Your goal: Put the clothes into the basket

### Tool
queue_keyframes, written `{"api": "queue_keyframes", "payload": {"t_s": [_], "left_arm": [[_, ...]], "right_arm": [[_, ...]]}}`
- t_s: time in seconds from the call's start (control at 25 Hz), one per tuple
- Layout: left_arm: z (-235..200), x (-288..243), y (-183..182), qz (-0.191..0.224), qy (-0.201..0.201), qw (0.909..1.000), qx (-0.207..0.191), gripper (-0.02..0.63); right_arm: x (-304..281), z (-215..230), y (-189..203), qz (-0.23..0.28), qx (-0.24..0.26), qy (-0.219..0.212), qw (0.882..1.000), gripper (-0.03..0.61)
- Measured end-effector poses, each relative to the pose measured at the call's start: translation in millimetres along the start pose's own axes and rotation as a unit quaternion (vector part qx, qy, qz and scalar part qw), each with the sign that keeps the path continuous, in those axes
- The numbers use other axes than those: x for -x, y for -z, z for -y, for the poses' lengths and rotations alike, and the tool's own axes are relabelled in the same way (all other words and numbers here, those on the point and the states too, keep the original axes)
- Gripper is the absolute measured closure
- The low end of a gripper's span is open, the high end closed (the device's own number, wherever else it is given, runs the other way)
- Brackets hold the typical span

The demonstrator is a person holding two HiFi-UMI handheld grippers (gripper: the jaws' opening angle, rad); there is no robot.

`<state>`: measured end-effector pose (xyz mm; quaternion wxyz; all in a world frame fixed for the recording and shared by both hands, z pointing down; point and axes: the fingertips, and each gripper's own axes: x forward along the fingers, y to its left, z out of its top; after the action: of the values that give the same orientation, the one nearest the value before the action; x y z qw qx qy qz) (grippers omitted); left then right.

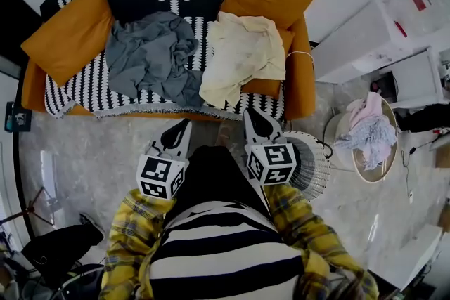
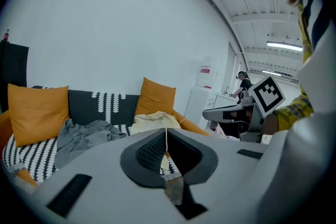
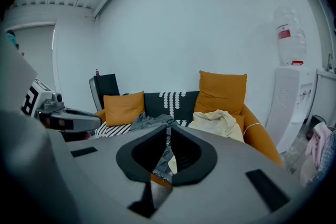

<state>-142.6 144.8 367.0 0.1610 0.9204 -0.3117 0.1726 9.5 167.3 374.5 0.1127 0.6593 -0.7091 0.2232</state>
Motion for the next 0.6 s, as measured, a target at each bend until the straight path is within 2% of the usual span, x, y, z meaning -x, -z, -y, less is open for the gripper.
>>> {"api": "queue_keyframes", "payload": {"t_s": [0.24,0.6], "left_arm": [[-23.6,-60.1,-23.8,-0.003,0.007,0.9998,0.02,0.592],[-29.5,-165.0,-50.7,-0.028,0.05,0.9983,0.007,0.592]], "right_arm": [[-56.5,47.9,-16.5,-0.006,-0.012,0.01,1.0,0.549],[-121.4,112.0,-28.3,-0.029,-0.028,0.016,0.999,0.535]]}}
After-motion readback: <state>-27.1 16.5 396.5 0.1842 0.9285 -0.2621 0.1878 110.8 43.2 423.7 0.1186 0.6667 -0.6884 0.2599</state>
